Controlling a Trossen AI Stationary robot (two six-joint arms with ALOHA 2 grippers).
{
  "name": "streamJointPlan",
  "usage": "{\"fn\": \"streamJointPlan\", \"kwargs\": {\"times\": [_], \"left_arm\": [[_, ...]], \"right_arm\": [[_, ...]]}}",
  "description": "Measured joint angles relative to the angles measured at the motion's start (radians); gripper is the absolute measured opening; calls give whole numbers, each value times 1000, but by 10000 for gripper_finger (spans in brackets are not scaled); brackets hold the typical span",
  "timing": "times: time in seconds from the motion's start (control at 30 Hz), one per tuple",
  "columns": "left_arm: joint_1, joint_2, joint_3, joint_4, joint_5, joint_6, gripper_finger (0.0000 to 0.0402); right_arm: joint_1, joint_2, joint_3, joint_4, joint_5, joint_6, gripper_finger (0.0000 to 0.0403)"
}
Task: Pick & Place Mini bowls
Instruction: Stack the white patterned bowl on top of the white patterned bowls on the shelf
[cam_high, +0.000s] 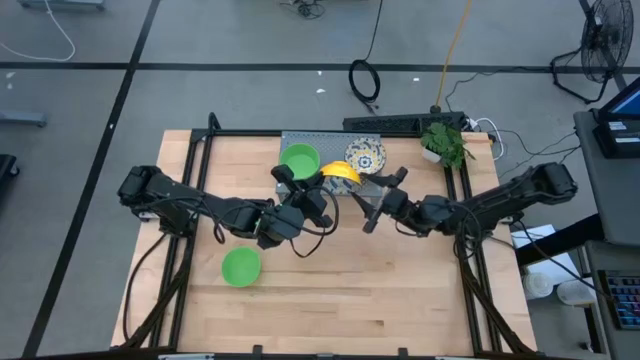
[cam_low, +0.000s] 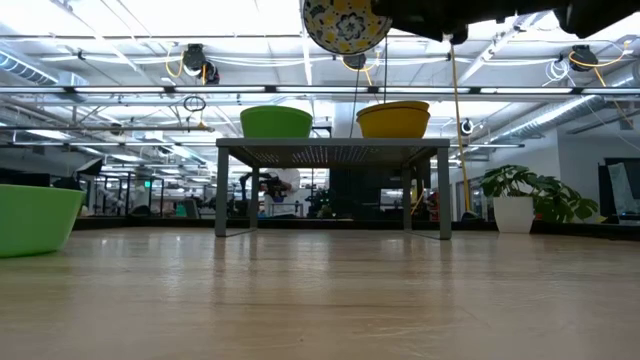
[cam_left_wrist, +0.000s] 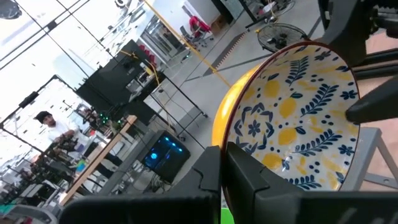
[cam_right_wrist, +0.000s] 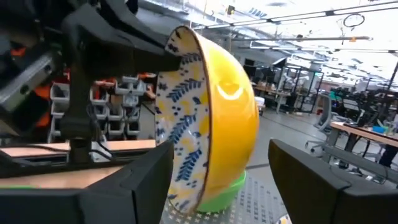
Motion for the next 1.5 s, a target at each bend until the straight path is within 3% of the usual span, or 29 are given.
{"fn": "streamJointPlan", "kwargs": {"times": [0.17,0.43,0.53,0.63,0.87,1.07,1.13,1.27,1.37,1.5], "left_arm": [[-1,0,0,0,0,0,6],[-5,0,0,7,36,-29,6],[-8,0,0,-4,96,-42,6],[-6,0,0,24,133,-99,36],[-7,-2,22,-17,282,-237,169],[-58,-17,23,-64,308,-239,263],[-88,-17,23,-87,314,-252,283],[-139,-24,22,-157,323,-254,309],[-162,-27,18,-209,412,-229,321],[-164,-23,16,-219,492,-239,330]], "right_arm": [[-31,32,35,-6,3,-41,198],[-54,35,54,7,46,-105,21],[-53,29,65,-19,96,-164,13],[-52,28,97,-82,121,-215,5],[-58,36,212,-355,78,-240,2],[-143,38,442,-675,77,-254,2],[-196,32,541,-817,38,-190,2],[-340,40,760,-1163,-137,-17,2],[-473,75,921,-1382,-293,95,2],[-644,157,1142,-1665,-422,193,1]]}}
